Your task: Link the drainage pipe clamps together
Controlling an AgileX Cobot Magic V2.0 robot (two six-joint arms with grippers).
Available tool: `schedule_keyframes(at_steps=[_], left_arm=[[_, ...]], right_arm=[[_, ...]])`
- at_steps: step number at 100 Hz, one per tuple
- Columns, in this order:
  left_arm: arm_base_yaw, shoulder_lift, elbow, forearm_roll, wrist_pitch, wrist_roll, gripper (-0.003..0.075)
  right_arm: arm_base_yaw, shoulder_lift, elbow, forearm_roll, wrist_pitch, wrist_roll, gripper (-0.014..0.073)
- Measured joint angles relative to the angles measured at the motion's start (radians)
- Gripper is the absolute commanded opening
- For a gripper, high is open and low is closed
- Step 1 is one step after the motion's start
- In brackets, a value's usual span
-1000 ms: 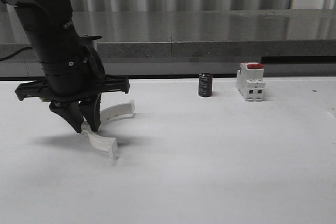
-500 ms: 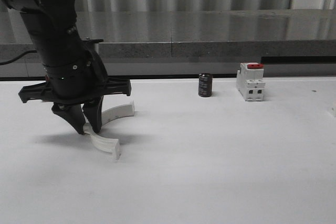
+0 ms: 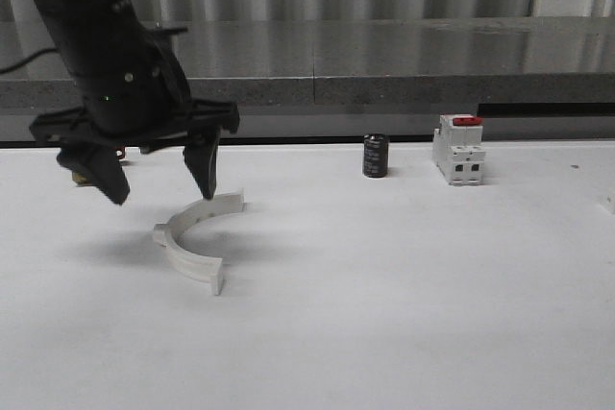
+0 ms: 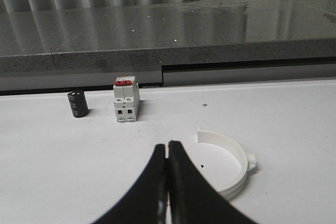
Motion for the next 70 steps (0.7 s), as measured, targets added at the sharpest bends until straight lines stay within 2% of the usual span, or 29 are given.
schedule_keyframes(at_steps=[26,70], left_arm=[[0.022,-0.242,0.044,0.037,-0.036,0.069,0.0584],[0.241,-0.713,0.354,0.046,-0.096,0.154,0.0581]], right_arm=[[0.0,0.0,0.0,0.0,0.0,0.0,-0.0067],[0.0,0.0,0.0,0.0,0.0,0.0,-0.0067]])
